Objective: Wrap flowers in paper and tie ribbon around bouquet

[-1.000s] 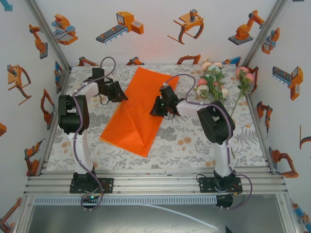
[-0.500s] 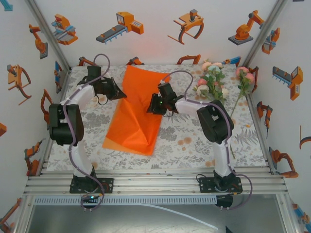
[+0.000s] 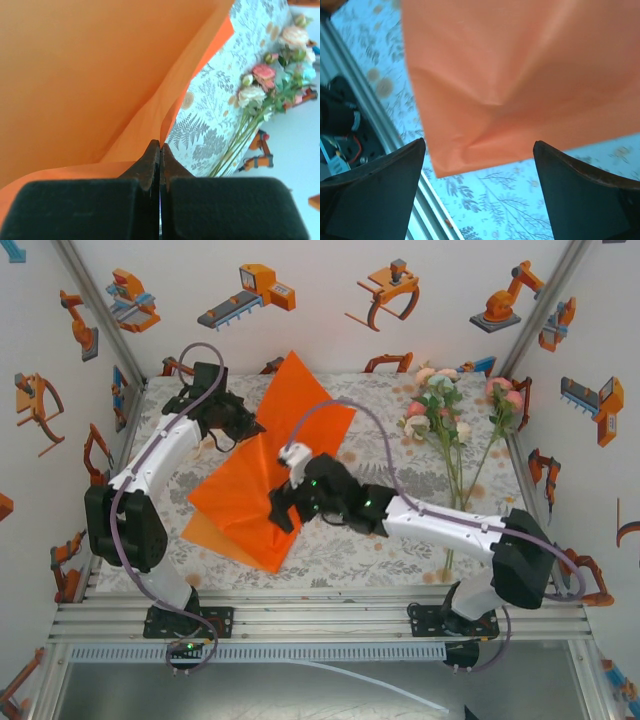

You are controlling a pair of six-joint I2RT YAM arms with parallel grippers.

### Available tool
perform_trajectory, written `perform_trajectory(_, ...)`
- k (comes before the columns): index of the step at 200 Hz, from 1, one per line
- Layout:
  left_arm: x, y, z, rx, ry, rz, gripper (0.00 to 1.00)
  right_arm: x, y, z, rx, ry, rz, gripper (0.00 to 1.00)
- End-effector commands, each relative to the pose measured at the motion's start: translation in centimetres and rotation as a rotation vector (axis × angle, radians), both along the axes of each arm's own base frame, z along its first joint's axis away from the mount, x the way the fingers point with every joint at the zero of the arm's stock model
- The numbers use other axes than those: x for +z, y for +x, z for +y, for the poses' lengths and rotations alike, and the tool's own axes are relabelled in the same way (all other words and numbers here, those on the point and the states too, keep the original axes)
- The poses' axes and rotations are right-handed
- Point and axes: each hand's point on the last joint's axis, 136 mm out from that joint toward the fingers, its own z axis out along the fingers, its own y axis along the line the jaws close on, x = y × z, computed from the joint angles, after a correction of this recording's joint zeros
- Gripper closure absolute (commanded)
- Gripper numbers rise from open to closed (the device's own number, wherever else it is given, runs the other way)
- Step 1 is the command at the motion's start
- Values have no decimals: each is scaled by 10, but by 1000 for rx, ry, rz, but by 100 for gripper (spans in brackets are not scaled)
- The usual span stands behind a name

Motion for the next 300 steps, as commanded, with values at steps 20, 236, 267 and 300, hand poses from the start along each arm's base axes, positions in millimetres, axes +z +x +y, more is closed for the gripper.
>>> perform_trajectory(20,-10,0,13,205,-1,90,100,-22,-15,33,-15,-143,-241,5)
perform_trajectory(236,87,-45,107,240,213,-253,30,-39,32,-2,-457,-219,-549,100)
perform_trajectory(267,29,-105,129,236,253,-264,48,-33,47,-26,-526,-80,-438,100)
perform_trajectory(300,-52,-130,91,117,51,-133,91,-28,65,-51,-609,70,-316,100)
